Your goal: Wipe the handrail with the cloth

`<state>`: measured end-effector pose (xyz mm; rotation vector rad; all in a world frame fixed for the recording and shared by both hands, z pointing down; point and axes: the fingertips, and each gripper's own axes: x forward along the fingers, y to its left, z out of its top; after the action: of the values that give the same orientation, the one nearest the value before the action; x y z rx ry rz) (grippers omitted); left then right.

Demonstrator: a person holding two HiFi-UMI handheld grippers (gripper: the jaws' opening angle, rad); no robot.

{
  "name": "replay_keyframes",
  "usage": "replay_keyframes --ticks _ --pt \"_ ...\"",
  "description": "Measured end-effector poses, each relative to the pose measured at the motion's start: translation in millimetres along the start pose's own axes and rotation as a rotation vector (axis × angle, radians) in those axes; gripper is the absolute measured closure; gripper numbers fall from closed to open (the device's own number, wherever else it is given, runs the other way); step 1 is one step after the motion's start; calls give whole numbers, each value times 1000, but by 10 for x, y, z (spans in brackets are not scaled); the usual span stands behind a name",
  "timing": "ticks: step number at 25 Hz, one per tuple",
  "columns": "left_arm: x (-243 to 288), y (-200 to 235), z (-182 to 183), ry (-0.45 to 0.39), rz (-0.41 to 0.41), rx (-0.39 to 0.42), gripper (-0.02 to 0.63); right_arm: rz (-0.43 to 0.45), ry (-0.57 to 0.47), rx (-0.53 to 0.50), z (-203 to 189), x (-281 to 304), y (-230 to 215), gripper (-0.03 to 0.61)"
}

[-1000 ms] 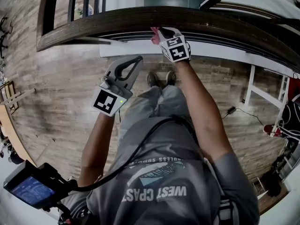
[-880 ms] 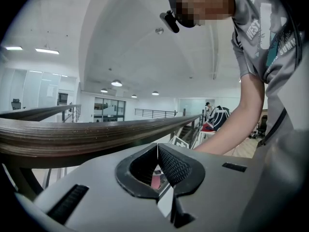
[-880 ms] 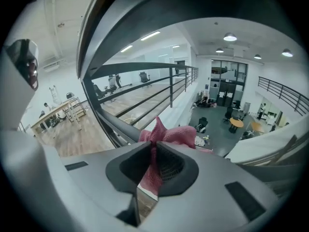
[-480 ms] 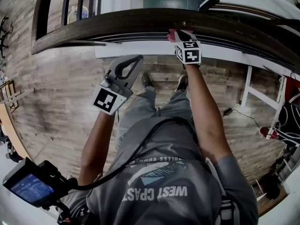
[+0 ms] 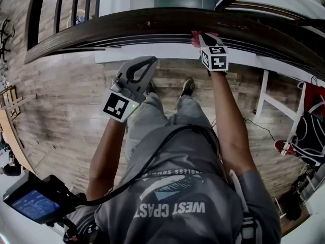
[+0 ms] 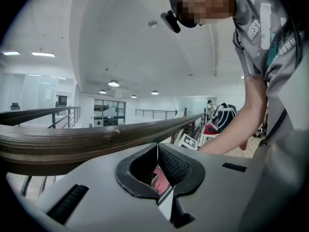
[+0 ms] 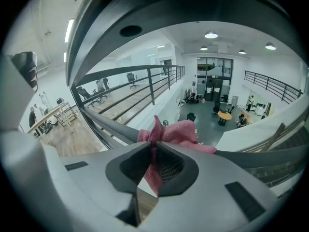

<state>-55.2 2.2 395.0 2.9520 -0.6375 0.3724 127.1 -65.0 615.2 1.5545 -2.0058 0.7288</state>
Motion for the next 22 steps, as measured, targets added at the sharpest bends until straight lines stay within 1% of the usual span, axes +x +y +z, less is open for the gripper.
replay_keyframes --ticks 2,5,8,11,14,17,19,22 --pt "32 16 51 -11 19 -12 607 13 13 -20 53 27 33 549" --pt "74 -2 36 -4 26 -18 607 34 26 -55 176 143 202 549" --pt "65 -52 11 -1 27 -36 607 87 36 -92 268 282 421 549" --pt "13 -64 -61 25 28 -48 607 146 47 -124 350 417 720 549" --pt "15 -20 -63 28 18 -39 607 170 45 -113 380 445 826 549" --pt "58 -14 -2 13 -1 -17 607 151 30 -77 284 329 627 549" --pt "86 -35 25 10 -20 0 607 101 20 -49 184 204 349 549" --pt "112 -50 73 -9 -38 15 607 -1 6 2 55 -25 -195 548"
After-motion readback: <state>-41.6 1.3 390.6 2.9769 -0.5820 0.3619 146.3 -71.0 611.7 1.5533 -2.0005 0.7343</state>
